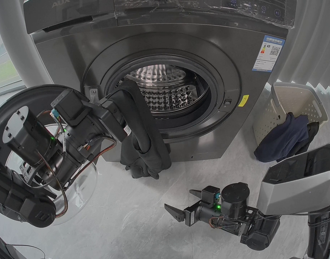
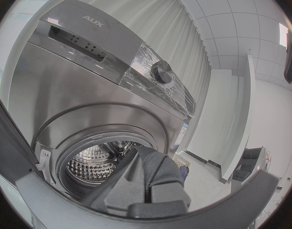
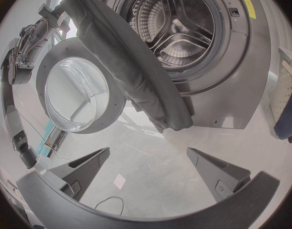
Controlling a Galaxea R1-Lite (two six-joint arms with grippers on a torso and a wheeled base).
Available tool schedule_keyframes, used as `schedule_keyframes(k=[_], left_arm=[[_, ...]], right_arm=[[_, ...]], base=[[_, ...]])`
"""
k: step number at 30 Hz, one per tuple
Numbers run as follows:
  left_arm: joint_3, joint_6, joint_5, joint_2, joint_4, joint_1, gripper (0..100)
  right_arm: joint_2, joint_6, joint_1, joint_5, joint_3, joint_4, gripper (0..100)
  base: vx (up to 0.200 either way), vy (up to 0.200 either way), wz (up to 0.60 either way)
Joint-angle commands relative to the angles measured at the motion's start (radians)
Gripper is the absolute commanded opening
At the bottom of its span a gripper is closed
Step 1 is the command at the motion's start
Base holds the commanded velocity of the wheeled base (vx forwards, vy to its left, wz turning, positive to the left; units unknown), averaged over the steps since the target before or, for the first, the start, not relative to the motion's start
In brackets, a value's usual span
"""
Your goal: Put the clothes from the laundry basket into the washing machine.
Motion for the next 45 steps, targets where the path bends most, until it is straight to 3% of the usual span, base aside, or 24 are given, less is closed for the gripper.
schedule_keyframes(k=[1,10,15,20,24,34,45], left_arm=[[0.003,0.000,-0.003,-0.005,-0.002,-0.003,0],[0.012,0.000,-0.014,-0.043,-0.001,-0.019,0],[0.021,0.000,-0.014,-0.048,-0.001,-0.040,0],[0.027,0.000,-0.014,-0.051,-0.001,-0.056,0],[0.032,0.000,-0.014,-0.055,-0.001,-0.071,0],[0.037,0.000,-0.014,-0.054,-0.001,-0.072,0],[0.038,-0.002,-0.014,-0.069,-0.002,-0.091,0]], right_arm=[[0.017,0.000,0.000,0.001,-0.103,-0.001,100],[0.021,-0.011,-0.020,-0.001,-0.272,0.001,100],[0.077,-0.016,-0.086,-0.001,-0.384,0.001,100],[0.114,-0.022,-0.103,-0.001,-0.462,0.001,100],[0.148,-0.027,-0.105,0.005,-0.524,0.003,100],[0.179,-0.034,-0.066,0.028,-0.553,0.003,100],[0.300,-0.036,-0.080,0.036,-0.757,0.007,100]], base=[[0.000,0.000,0.00],[0.000,0.000,0.00],[0.000,0.000,0.00],[0.000,0.000,0.00],[0.000,0.000,0.00],[0.000,0.000,0.00],[0.000,0.000,0.00]])
